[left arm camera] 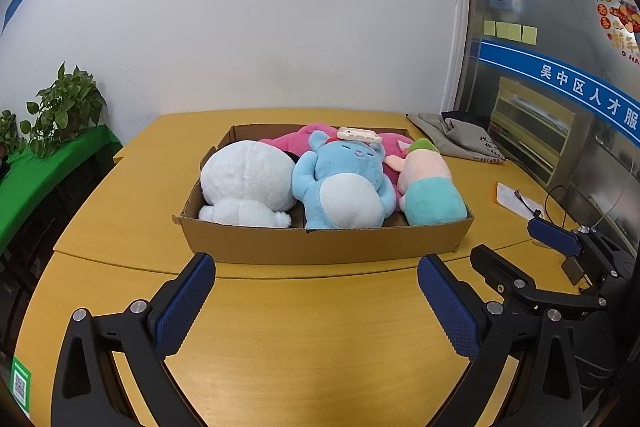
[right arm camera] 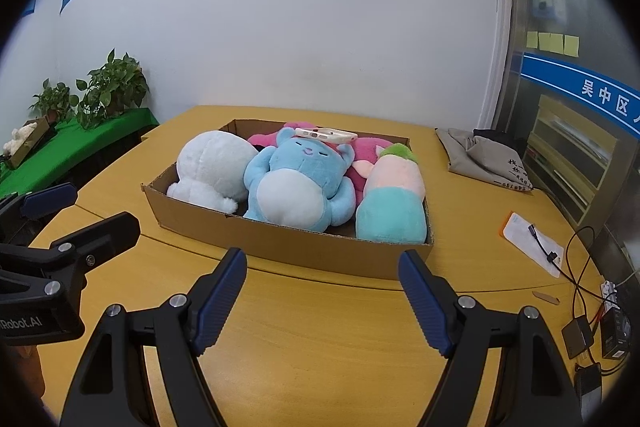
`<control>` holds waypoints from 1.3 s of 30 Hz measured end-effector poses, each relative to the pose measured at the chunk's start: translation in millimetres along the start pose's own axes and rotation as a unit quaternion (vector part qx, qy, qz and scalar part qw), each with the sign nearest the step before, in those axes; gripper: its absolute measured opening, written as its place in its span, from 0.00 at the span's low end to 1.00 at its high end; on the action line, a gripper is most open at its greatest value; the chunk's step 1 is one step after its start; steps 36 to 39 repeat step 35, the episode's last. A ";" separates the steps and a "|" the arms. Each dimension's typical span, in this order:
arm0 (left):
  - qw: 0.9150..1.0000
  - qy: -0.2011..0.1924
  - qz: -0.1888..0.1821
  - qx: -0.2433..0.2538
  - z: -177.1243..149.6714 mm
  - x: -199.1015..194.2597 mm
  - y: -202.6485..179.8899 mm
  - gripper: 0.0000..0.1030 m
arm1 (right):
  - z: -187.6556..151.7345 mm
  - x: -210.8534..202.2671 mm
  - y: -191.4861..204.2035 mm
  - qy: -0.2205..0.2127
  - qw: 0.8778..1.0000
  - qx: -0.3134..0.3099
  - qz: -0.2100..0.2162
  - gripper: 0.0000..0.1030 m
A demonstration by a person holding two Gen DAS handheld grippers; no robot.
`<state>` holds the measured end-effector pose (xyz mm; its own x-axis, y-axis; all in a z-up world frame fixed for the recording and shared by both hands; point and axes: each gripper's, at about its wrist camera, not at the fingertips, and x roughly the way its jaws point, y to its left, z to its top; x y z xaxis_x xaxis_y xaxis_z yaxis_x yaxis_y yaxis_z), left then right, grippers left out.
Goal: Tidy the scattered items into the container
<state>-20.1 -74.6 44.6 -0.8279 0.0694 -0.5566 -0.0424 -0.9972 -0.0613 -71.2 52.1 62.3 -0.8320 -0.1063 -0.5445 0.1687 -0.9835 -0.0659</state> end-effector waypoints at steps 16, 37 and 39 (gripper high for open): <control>0.999 0.019 0.007 0.027 -10.0 16.8 -11.5 1.00 | -12.0 10.5 -9.9 0.011 1.000 0.025 -0.008 0.76; 0.999 0.037 0.011 0.007 -16.8 23.2 -4.8 1.00 | -13.9 13.4 -5.9 0.014 1.000 0.018 -0.009 0.76; 0.999 0.037 0.011 0.007 -16.8 23.2 -4.8 1.00 | -13.9 13.4 -5.9 0.014 1.000 0.018 -0.009 0.76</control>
